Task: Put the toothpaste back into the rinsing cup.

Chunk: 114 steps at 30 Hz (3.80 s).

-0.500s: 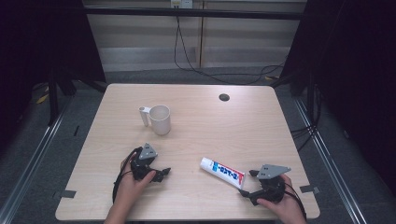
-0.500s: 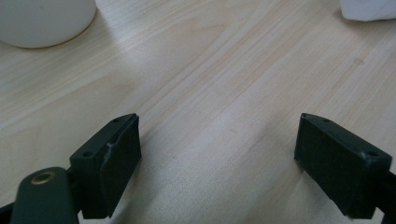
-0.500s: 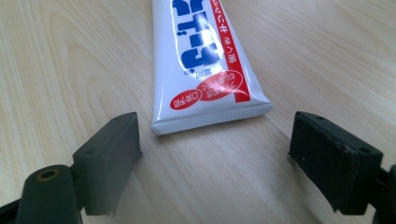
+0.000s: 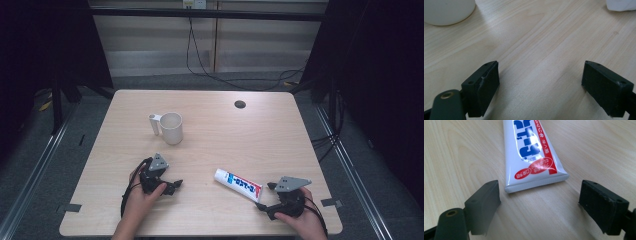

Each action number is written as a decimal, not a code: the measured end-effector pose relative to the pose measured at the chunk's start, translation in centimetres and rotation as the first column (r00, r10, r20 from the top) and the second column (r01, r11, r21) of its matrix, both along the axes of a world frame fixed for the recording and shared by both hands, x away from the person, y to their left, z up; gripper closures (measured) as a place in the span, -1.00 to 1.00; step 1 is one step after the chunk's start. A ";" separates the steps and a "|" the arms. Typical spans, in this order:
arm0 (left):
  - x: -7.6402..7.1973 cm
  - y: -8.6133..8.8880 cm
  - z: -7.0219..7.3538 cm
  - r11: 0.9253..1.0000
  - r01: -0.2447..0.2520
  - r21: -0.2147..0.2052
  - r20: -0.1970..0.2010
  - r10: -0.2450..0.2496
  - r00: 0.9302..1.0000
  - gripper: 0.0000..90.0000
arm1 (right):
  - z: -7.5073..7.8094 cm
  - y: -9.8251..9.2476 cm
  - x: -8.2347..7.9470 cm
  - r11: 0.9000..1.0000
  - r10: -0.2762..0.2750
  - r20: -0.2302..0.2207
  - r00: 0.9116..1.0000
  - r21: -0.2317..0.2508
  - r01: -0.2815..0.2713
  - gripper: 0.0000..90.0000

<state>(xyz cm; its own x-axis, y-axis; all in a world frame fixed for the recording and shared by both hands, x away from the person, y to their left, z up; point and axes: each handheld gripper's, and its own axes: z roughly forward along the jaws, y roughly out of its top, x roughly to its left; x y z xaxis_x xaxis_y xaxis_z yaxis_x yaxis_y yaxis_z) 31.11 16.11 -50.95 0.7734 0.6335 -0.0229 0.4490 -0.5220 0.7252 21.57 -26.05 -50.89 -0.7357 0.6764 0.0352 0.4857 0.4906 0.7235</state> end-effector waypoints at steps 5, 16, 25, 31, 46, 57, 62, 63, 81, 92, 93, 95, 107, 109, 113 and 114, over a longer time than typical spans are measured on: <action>0.0 0.0 0.0 1.000 0.000 0.000 0.000 0.000 1.000 -0.68 | 0.5 0.2 0.4 0.999 0.023 -0.037 0.999 0.036 -0.022 -0.54; 0.0 0.0 0.0 1.000 -0.001 -0.001 0.000 0.001 1.000 -0.68 | 2.0 1.8 1.9 0.994 0.061 -0.070 0.996 -0.087 -0.067 -0.51; 0.0 0.0 0.0 1.000 0.000 -0.001 0.000 0.000 1.000 -0.68 | 3.2 3.2 2.9 0.983 0.105 -0.109 0.989 -0.137 -0.119 -0.45; 0.0 0.0 0.0 1.000 0.000 -0.001 0.005 0.000 1.000 -0.67 | 3.0 4.1 3.3 0.972 0.111 -0.150 0.982 -0.188 -0.139 -0.45; 0.0 0.0 0.0 1.000 0.001 0.001 0.006 -0.001 1.000 -0.67 | 3.6 5.7 5.3 0.934 0.125 -0.228 0.966 -0.301 -0.192 -0.34; 0.0 0.0 0.0 1.000 0.001 0.000 0.008 -0.001 1.000 -0.67 | 3.5 6.6 5.5 0.906 0.135 -0.267 0.954 -0.357 -0.228 -0.23; -0.1 0.0 0.0 1.000 0.000 0.000 0.008 0.000 1.000 -0.67 | 3.6 6.8 5.8 0.901 0.121 -0.292 0.949 -0.368 -0.228 -0.21; -0.1 0.0 0.0 1.000 -0.002 0.005 0.011 0.002 1.000 -0.67 | 3.6 6.8 5.9 0.899 0.124 -0.300 0.946 -0.369 -0.235 -0.20; -0.1 0.0 0.0 1.000 -0.003 0.003 0.010 0.003 1.000 -0.67 | 3.8 7.5 6.4 0.874 0.119 -0.339 0.933 -0.410 -0.260 -0.19; -0.1 0.0 0.0 1.000 -0.003 0.002 0.010 0.003 1.000 -0.67 | 3.7 7.3 7.0 0.868 0.169 -0.360 0.918 -0.386 -0.311 -0.22; -0.1 0.0 0.0 1.000 -0.002 0.003 0.009 0.002 1.000 -0.66 | 3.7 7.4 7.0 0.869 0.162 -0.363 0.918 -0.387 -0.307 -0.22; -0.1 0.0 0.0 1.000 -0.002 -0.001 0.007 0.002 1.000 -0.66 | 3.7 7.6 7.2 0.861 0.174 -0.367 0.914 -0.393 -0.322 -0.23; -0.3 0.1 0.0 1.000 -0.001 0.000 0.007 0.001 1.000 -0.66 | 4.0 8.5 7.5 0.842 0.185 -0.377 0.907 -0.416 -0.345 0.07; -0.3 0.1 0.0 1.000 -0.002 0.000 0.007 0.002 1.000 -0.66 | 4.0 8.5 7.5 0.841 0.190 -0.374 0.908 -0.415 -0.347 0.12; -0.4 0.2 0.1 1.000 -0.010 0.006 0.002 0.010 1.000 -0.67 | 4.1 8.7 7.5 0.837 0.175 -0.379 0.909 -0.428 -0.340 0.18; -0.4 0.3 0.0 1.000 -0.018 0.005 0.003 0.018 1.000 -0.67 | 4.1 8.7 7.5 0.837 0.175 -0.378 0.909 -0.430 -0.340 0.19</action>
